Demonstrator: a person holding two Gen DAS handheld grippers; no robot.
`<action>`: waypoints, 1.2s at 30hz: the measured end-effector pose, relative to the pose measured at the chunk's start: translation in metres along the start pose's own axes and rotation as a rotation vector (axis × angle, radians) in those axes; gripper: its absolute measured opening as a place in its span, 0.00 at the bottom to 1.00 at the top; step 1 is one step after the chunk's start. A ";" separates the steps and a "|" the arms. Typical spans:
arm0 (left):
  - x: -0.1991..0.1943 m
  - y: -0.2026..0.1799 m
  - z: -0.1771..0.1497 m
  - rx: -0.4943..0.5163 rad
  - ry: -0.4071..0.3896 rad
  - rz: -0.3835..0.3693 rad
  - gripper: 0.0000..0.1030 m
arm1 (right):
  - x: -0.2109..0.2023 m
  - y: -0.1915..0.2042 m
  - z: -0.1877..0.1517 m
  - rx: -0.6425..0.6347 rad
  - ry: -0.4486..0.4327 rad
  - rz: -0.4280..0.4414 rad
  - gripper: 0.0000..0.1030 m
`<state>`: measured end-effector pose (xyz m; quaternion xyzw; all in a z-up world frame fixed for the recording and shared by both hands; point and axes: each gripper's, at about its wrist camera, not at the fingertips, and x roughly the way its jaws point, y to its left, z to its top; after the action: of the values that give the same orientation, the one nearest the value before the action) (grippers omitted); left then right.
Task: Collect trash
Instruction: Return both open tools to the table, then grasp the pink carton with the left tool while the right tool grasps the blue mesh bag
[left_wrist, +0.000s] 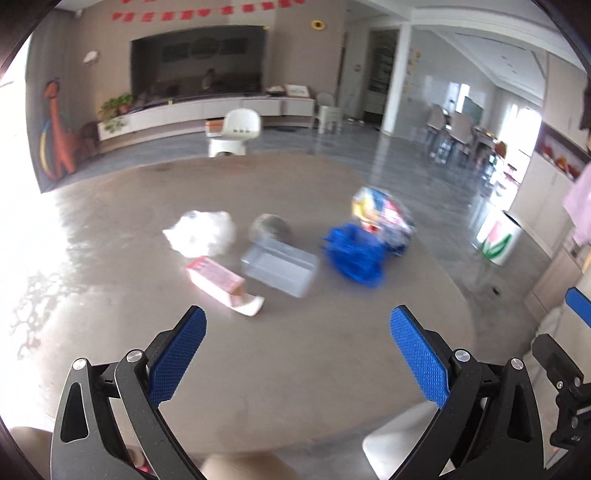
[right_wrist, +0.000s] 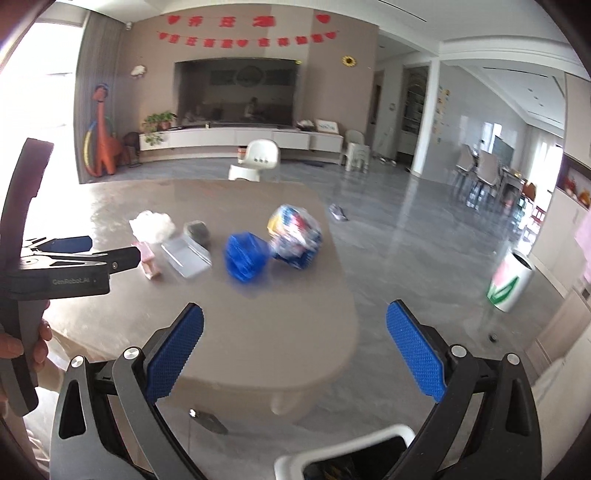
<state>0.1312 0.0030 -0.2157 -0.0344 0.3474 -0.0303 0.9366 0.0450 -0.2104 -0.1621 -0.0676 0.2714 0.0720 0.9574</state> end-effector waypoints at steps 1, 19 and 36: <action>0.003 0.007 0.003 -0.010 -0.004 0.019 0.95 | 0.007 0.005 0.004 -0.005 0.000 0.013 0.96; 0.091 0.059 0.009 -0.132 0.113 0.200 0.95 | 0.094 0.053 0.039 -0.056 0.018 0.119 0.96; 0.151 0.080 0.004 -0.139 0.209 0.219 0.89 | 0.130 0.062 0.028 -0.074 0.090 0.124 0.96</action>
<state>0.2501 0.0708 -0.3177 -0.0580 0.4458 0.0926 0.8884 0.1581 -0.1316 -0.2126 -0.0891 0.3150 0.1382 0.9347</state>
